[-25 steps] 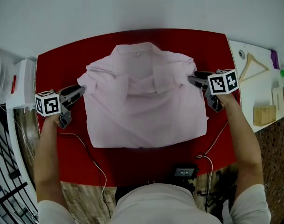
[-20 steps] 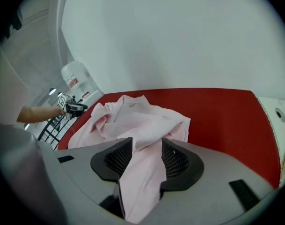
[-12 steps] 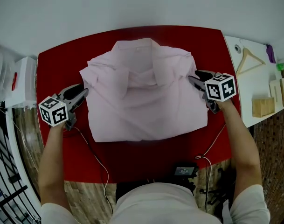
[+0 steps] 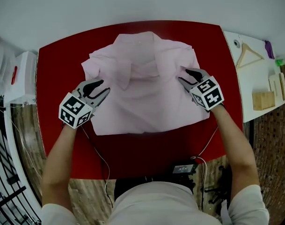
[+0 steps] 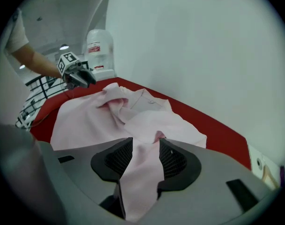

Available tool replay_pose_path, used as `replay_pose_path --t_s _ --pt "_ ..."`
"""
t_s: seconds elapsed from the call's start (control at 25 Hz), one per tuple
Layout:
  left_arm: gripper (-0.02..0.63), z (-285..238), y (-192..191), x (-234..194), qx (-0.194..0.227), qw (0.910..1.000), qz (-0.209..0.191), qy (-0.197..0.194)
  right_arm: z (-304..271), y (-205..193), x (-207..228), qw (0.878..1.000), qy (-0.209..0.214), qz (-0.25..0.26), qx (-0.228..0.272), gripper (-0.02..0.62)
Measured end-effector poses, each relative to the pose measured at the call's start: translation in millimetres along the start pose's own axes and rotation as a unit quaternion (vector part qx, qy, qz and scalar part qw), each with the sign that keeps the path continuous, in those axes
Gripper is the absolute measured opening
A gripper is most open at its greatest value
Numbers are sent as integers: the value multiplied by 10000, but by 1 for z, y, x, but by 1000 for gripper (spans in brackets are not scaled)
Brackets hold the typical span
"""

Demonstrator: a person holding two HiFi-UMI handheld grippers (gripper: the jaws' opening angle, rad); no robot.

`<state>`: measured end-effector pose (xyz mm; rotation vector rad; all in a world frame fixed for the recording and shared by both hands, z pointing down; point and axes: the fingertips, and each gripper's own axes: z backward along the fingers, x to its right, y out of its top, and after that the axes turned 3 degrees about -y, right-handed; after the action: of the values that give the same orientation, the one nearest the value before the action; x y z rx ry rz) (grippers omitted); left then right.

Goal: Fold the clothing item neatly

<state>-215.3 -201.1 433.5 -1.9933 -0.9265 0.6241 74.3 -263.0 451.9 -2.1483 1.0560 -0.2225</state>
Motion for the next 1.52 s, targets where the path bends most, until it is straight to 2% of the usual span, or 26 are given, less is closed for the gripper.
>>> replay_pose_path --t_s 0.16,0.32,0.48,0.6,0.64,0.72,0.84,0.96,1.12,1.16,1.2,1.36,1.52 --pt "152 -30 -1 27 -368 9963 -766 -84 -17 7 -39 9915 186 1287 -55 181" --pt "152 -60 -4 30 -819 9874 -1350 33 -45 12 -53 9794 284 1998 -112 181" --pt "155 -80 -7 21 -1236 9798 -1565 110 -66 16 -58 9745 418 2197 -166 163" --pt "153 -86 -8 9 -1519 9752 -1586 262 -68 25 -56 9733 569 2222 -108 61" --pt "141 -86 -7 4 -1571 9744 -1578 322 -66 29 -55 9723 611 2256 -88 47" --pt "37 -84 -1 -6 -1586 9739 -1562 444 -66 34 -53 9697 681 2347 -64 38" --pt "14 -80 13 -18 -1463 9760 -1531 515 -65 44 -50 9679 806 2381 -36 37" --pt "12 -79 21 -21 -1407 9746 -1708 355 -63 49 -49 9673 1002 2330 -85 38" --pt "35 -76 6 -6 -1710 9590 -2255 -129 -59 47 -49 9637 1075 2441 -90 38" --pt "105 -75 1 -4 -1800 9548 -2358 -198 -58 46 -48 9633 1069 2459 -77 38" --pt "133 -75 -4 -3 -1880 9509 -2447 -244 -56 46 -47 9633 1060 2466 -65 38" --pt "179 -75 -20 -1 -2160 9345 -2807 -363 -54 47 -41 9656 1002 2400 -51 38" --pt "186 -79 -29 -3 -2376 9161 -3211 -344 -55 47 -45 9687 1164 2192 -20 38"
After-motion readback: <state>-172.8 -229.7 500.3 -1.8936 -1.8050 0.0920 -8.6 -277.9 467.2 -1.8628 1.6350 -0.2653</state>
